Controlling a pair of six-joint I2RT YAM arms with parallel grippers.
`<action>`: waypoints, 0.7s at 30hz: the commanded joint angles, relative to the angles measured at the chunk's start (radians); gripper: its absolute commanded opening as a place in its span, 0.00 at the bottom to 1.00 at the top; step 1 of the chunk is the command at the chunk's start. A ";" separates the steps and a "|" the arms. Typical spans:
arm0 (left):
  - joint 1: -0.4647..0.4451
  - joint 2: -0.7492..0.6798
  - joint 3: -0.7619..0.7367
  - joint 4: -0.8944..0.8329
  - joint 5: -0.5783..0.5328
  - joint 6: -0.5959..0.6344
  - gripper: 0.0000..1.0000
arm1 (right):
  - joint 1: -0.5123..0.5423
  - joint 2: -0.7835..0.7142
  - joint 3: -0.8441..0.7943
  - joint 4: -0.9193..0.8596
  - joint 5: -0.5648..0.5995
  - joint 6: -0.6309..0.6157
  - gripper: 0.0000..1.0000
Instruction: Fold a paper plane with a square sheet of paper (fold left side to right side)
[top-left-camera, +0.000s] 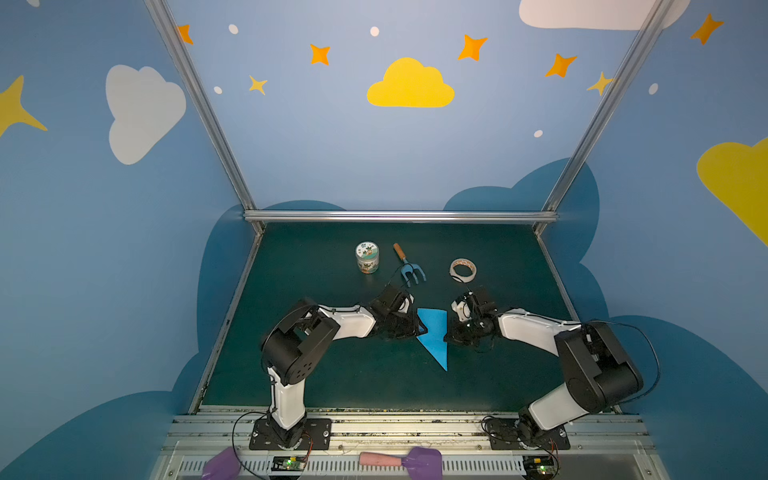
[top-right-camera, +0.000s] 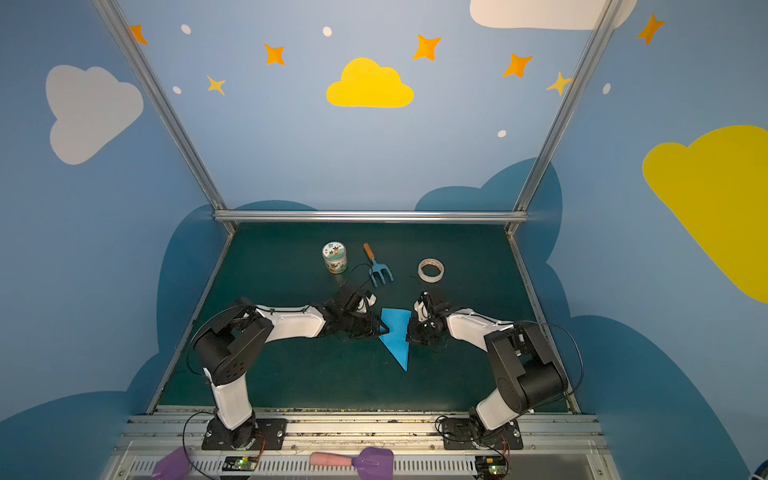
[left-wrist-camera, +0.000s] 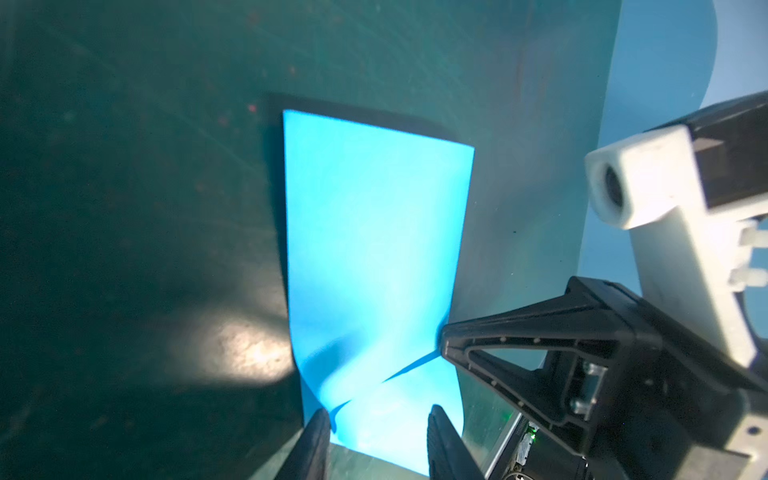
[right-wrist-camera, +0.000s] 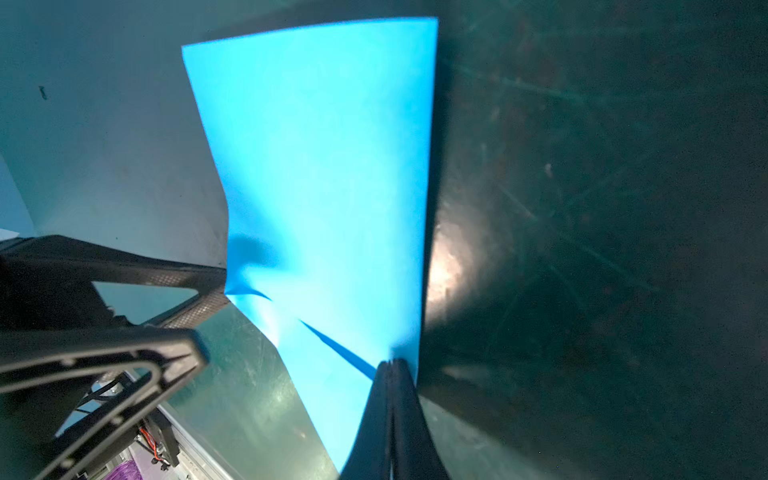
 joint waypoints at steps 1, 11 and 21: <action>0.003 -0.009 -0.015 0.006 0.002 0.011 0.35 | -0.004 0.022 -0.024 -0.016 0.040 -0.018 0.00; 0.004 -0.009 -0.009 -0.007 -0.006 0.028 0.10 | -0.006 0.019 -0.019 -0.019 0.035 -0.018 0.00; 0.003 -0.031 -0.017 -0.017 -0.011 0.010 0.04 | -0.020 -0.103 0.078 -0.126 0.009 -0.067 0.15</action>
